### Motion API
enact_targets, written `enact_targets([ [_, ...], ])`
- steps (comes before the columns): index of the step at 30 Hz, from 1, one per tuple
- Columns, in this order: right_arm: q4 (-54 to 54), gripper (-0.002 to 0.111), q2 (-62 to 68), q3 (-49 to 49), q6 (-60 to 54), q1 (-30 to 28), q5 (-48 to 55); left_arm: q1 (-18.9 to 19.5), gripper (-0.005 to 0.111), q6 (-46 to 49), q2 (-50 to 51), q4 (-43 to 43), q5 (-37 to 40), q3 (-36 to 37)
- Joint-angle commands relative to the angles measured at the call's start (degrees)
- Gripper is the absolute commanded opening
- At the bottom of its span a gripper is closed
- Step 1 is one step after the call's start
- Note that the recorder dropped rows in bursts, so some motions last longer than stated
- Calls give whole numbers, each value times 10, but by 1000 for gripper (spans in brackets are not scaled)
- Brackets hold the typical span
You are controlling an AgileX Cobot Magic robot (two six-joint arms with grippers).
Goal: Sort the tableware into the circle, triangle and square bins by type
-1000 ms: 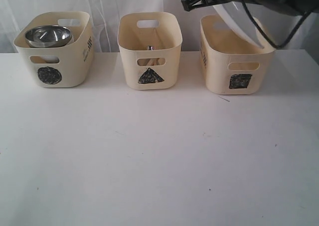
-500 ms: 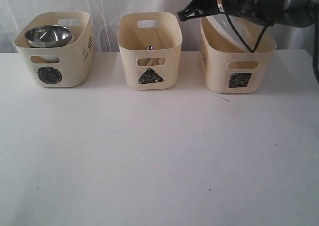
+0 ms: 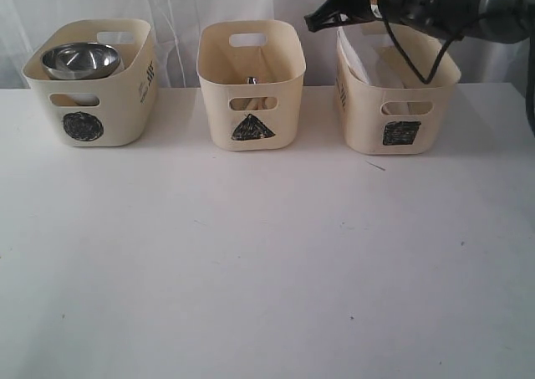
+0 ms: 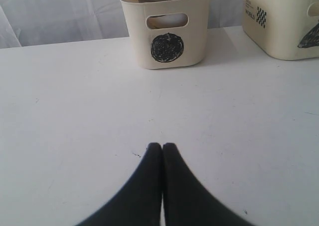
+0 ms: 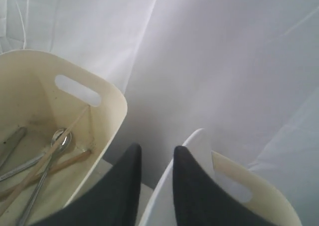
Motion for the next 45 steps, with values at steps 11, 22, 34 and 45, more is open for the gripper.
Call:
enact_targets([
  [11,21,10,-194,204,28,-6,25,-3,0,-1,-3,-3,0,2],
  [22,101,0,-511,607,39,-6,-59,-3,0,-1,-3,-3,0,2],
  [34,130,0,-825,739,41,-5,25,-3,0,-1,-3,-3,0,2],
  [45,167,0,-959,814,-51,-5,41,-3,0,-1,-3,-3,0,2],
])
